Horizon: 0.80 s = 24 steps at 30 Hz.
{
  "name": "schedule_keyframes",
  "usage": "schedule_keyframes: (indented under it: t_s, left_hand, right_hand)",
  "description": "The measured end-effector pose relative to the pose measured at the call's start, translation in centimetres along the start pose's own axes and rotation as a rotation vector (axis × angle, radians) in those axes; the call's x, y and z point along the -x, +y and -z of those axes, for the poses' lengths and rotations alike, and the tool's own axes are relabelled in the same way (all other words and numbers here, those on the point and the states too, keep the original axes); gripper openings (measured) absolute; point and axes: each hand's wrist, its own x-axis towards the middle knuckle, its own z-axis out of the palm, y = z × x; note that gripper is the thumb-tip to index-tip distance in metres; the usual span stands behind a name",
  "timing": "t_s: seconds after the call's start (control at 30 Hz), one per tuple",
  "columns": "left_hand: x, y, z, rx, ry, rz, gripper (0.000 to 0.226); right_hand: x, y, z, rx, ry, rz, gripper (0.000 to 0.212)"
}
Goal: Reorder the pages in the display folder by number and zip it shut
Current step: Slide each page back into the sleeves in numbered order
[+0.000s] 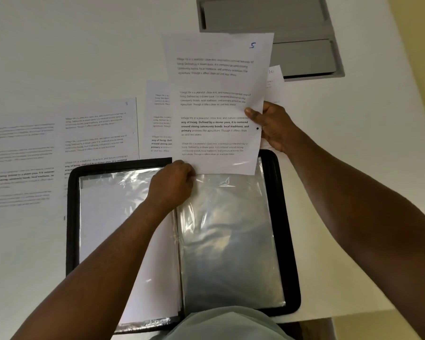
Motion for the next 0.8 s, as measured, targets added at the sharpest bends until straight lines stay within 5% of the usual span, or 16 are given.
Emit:
schedule_keyframes:
  t_s: [0.33,0.8]
  left_hand:
    - [-1.0,1.1,0.6,0.011,0.018,-0.084,0.012]
    - [-1.3,0.3,0.9,0.043,-0.016,-0.065,0.019]
  right_hand:
    - [-0.7,-1.8,0.7,0.172,-0.028,-0.014,0.028]
    - [-1.7,-0.1,0.3,0.079,-0.04,-0.174,0.033]
